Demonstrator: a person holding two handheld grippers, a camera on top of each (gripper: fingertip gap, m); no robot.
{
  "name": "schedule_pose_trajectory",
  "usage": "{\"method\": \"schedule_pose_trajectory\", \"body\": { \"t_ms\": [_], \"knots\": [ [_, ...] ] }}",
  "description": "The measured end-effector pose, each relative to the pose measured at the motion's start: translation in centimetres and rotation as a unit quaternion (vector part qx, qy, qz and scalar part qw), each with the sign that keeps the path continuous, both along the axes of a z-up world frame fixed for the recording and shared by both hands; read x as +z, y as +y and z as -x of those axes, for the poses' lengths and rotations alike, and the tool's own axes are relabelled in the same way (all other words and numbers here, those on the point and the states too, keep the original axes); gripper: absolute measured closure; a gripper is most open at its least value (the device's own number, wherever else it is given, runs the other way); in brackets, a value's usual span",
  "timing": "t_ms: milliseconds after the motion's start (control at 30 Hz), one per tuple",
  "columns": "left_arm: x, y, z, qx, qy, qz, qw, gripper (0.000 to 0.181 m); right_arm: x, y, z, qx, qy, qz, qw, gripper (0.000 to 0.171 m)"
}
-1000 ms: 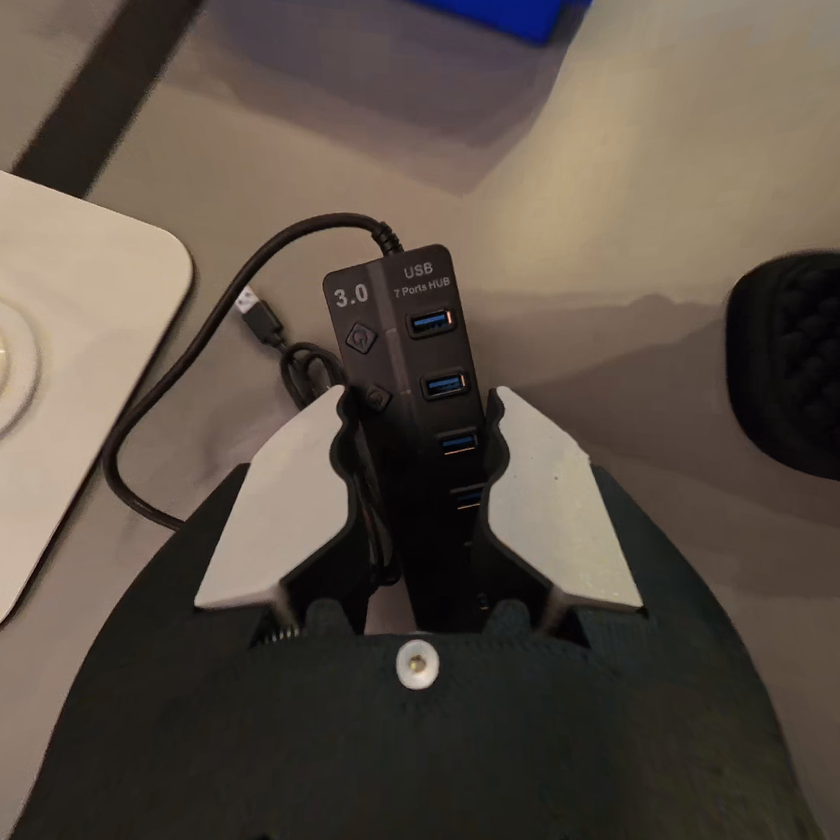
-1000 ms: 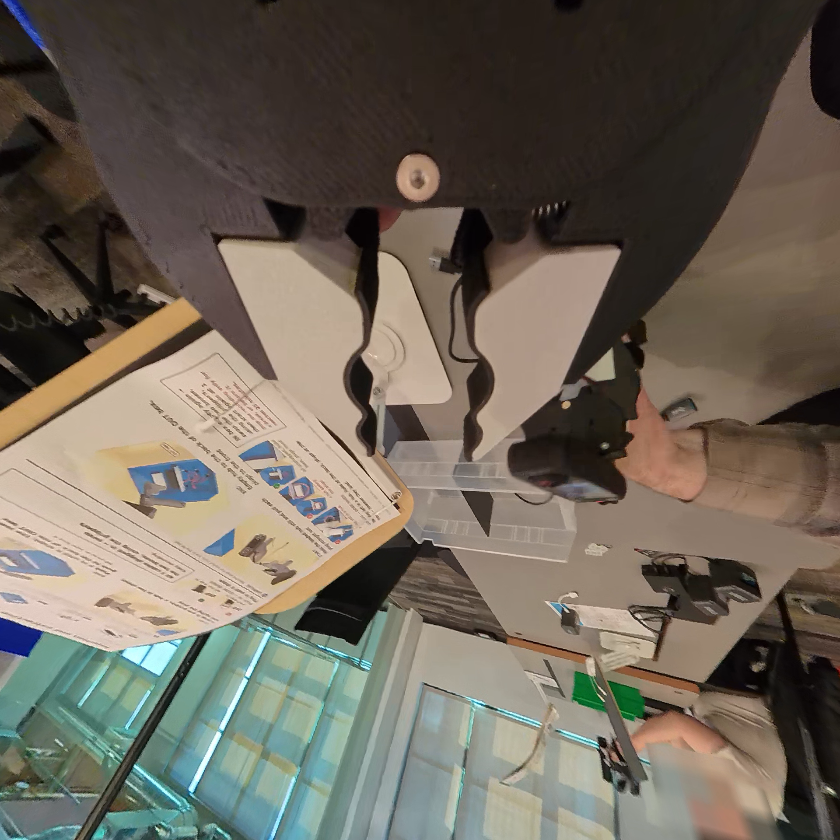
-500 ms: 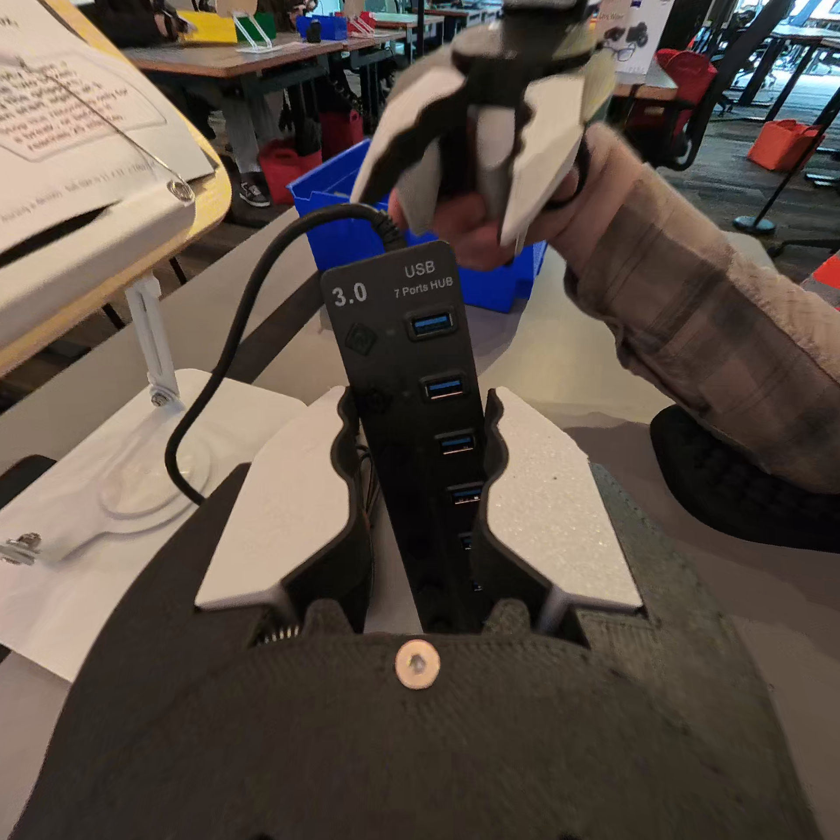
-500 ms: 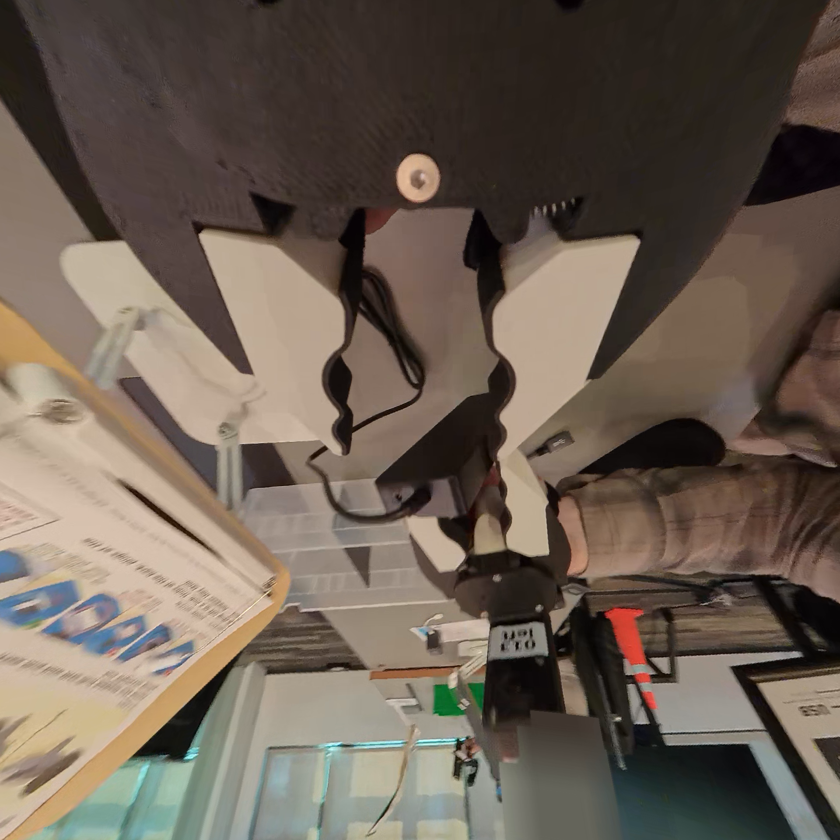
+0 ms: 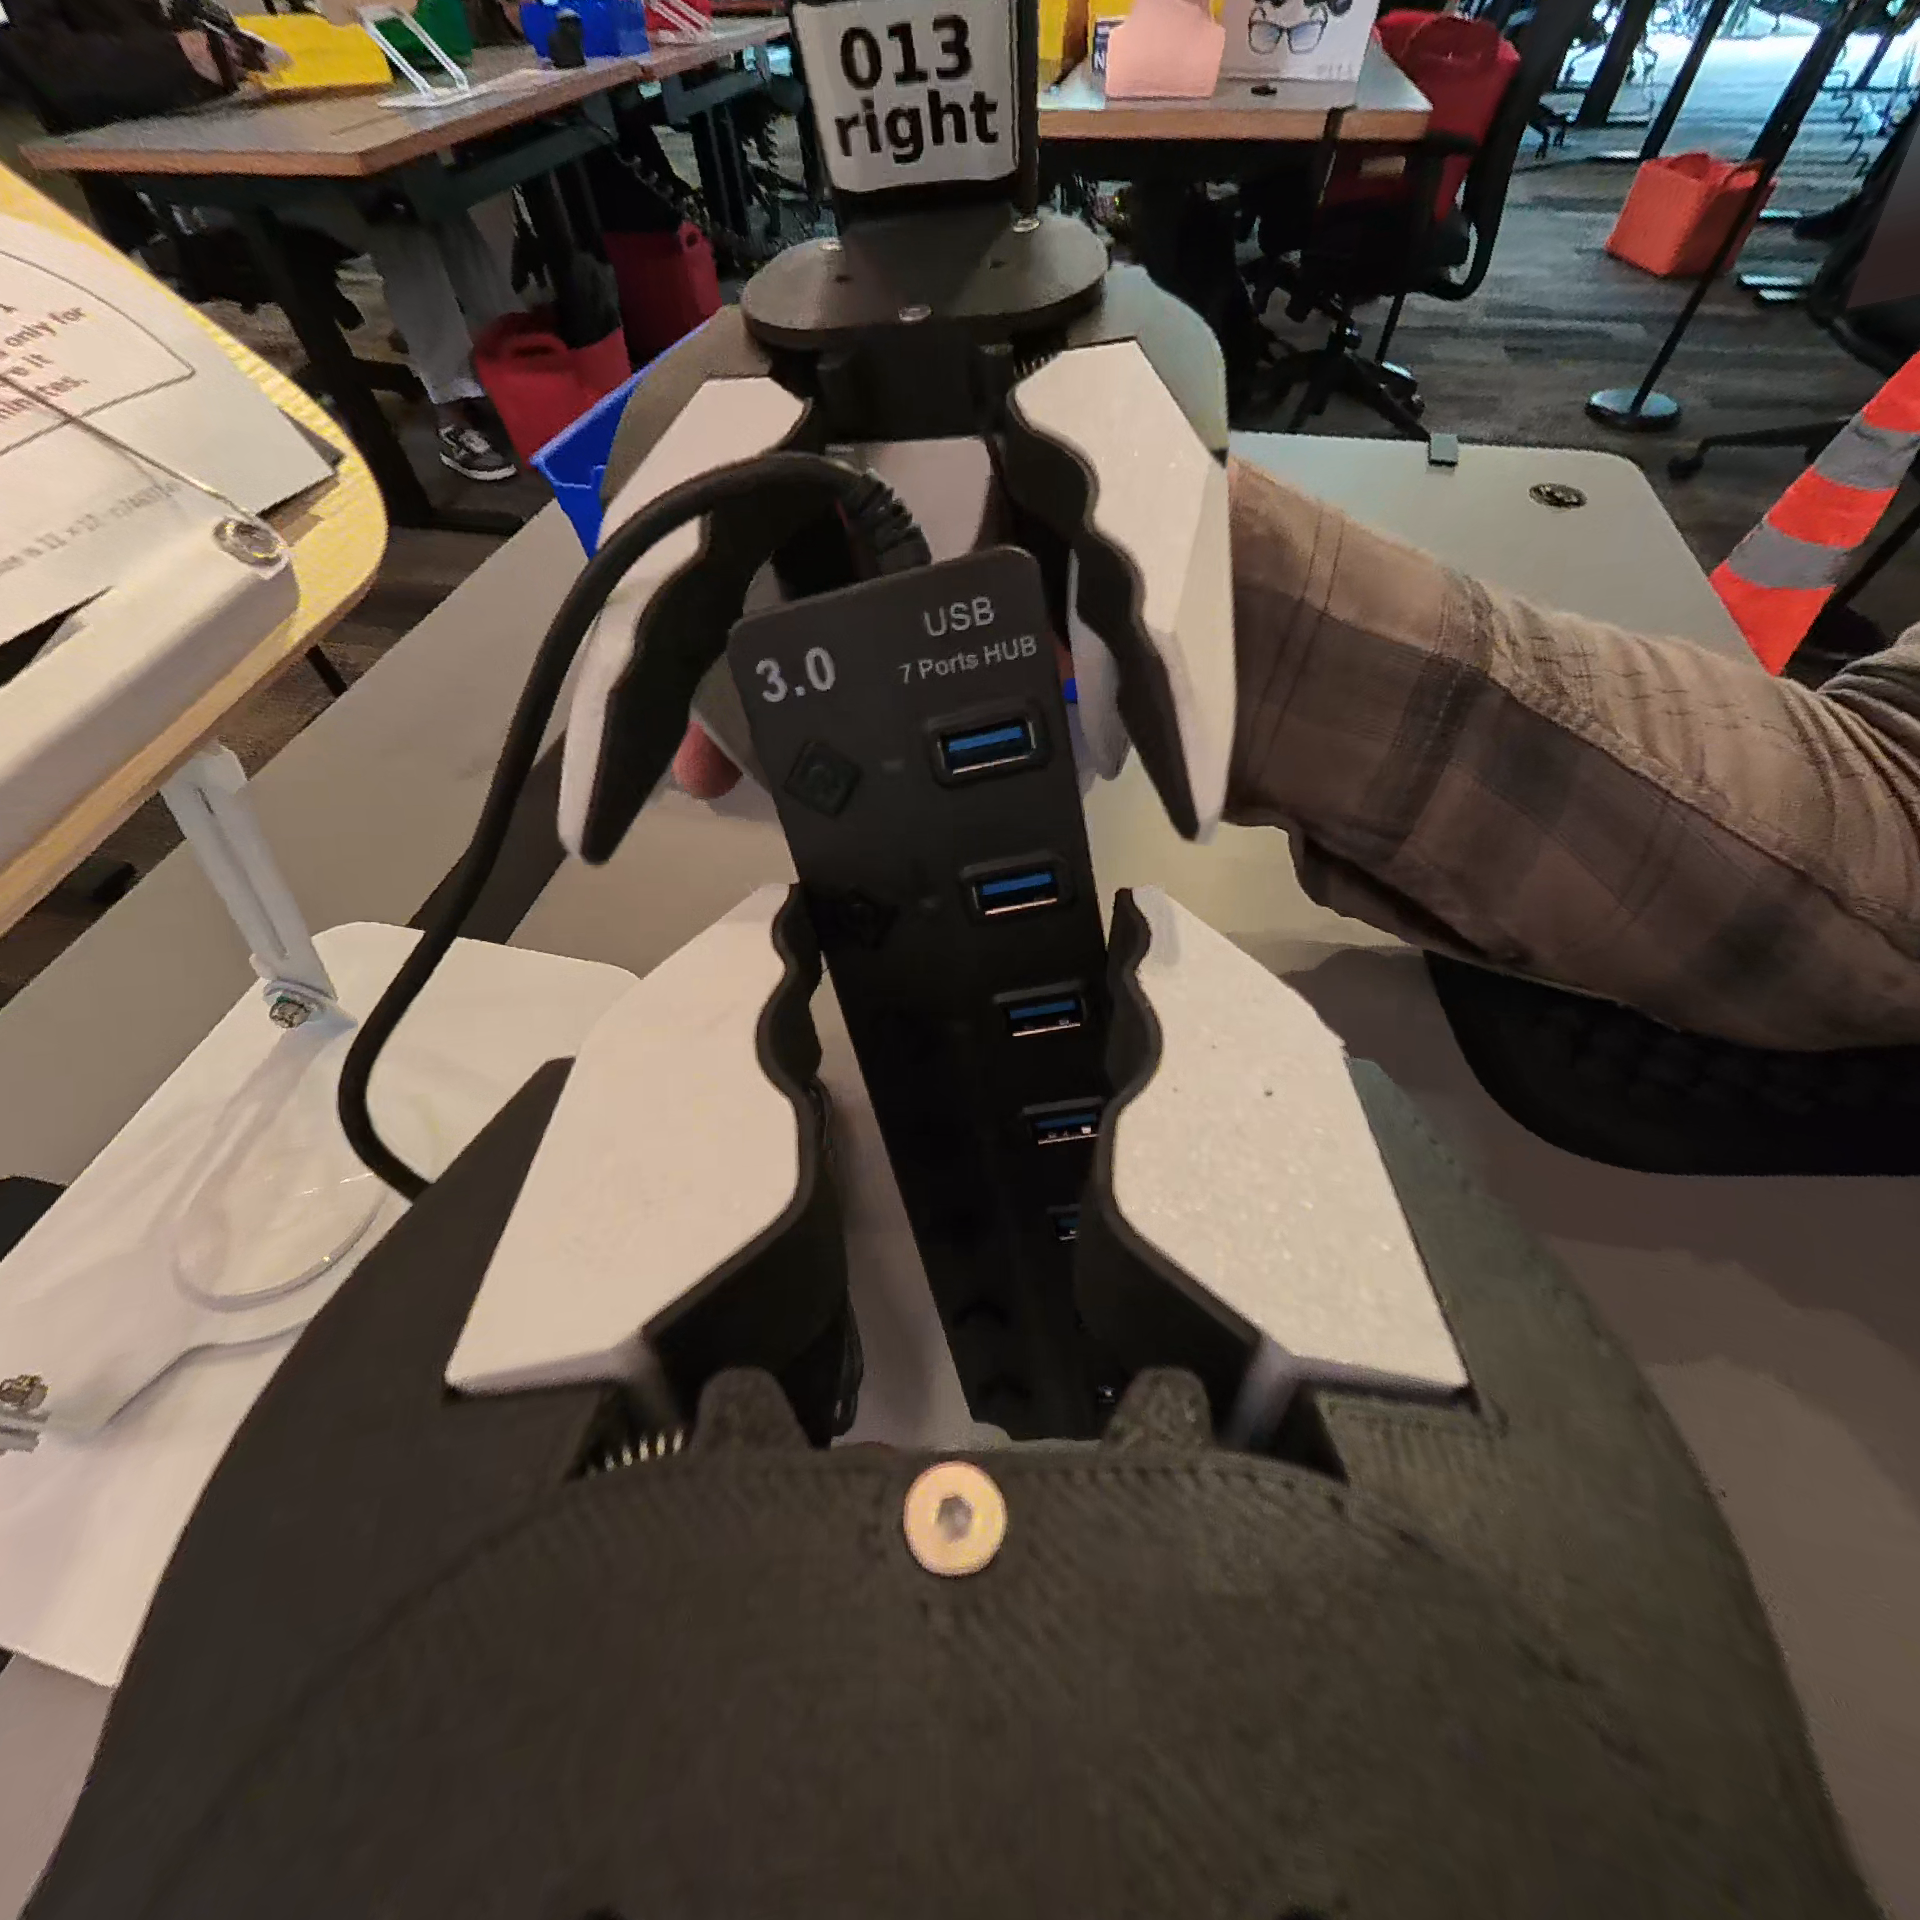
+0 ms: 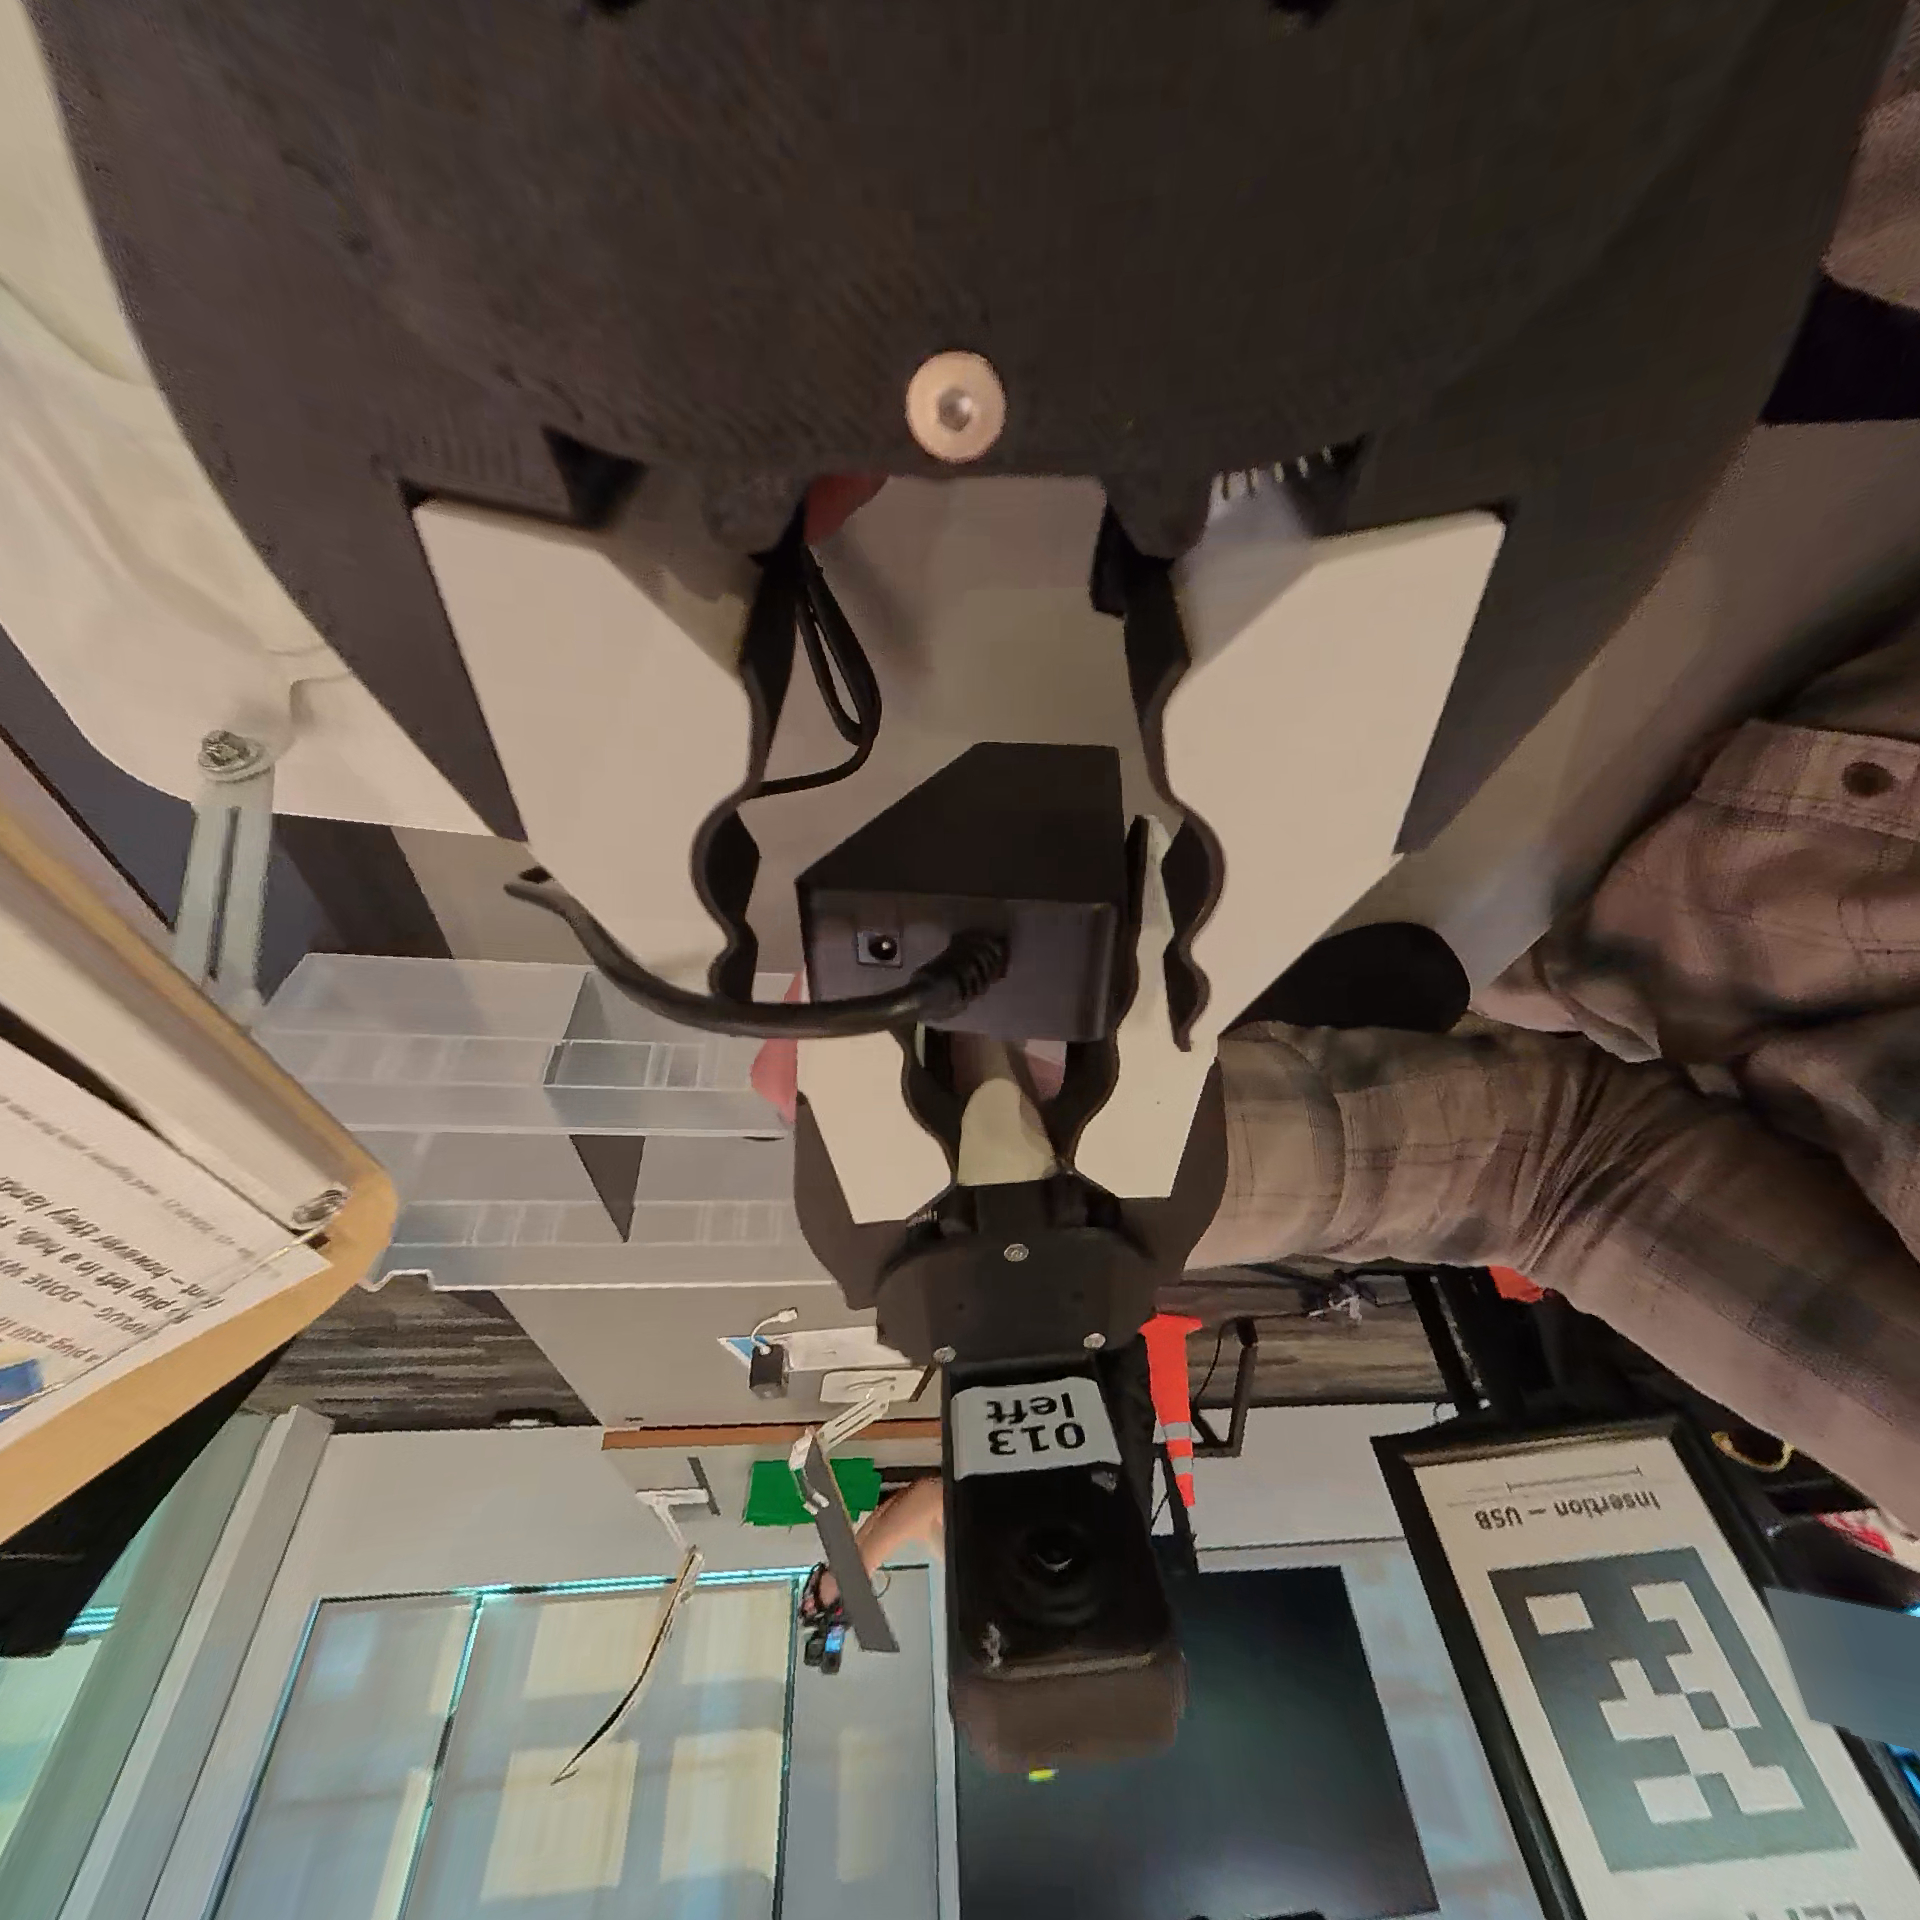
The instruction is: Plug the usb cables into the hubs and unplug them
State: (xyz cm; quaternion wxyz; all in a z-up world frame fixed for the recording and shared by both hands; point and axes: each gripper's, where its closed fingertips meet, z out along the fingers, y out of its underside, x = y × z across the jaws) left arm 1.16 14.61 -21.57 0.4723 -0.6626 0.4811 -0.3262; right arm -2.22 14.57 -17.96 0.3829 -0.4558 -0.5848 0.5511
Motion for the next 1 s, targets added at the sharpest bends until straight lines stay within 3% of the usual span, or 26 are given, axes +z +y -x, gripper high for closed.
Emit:
{"method": "schedule_pose_trajectory", "body": {
  "t_ms": [33, 133, 200, 433, 1000],
  "knots": [
    [0.0, -0.1, -0.1, -0.004, 0.003, -0.001, 1.000, 0.129, -0.2, -0.3, 0.2, 0.007, -0.006, -0.004, 1.000, 0.089],
    [-0.1, -0.2, -0.4, -0.010, 0.016, 0.005, 1.000, 0.129, -0.5, -1.1, 0.8, 0.022, -0.014, -0.012, 1.000, 0.087],
    [-0.3, -0.3, -0.6, -0.015, 0.024, 0.011, 1.000, 0.129, -0.5, -1.0, 1.1, 0.018, -0.018, -0.023, 0.999, 0.102],
    [-1.7, -0.6, -0.8, -0.025, 0.072, 0.017, 0.997, 0.128, -1.9, -1.0, 0.4, 0.000, -0.085, -0.045, 0.995, 0.105],
    [-0.4, -0.2, -0.7, -0.003, 0.026, -0.001, 1.000, 0.129, -0.4, -0.4, -0.4, -0.024, -0.067, -0.072, 0.995, 0.110]
  ]
}}
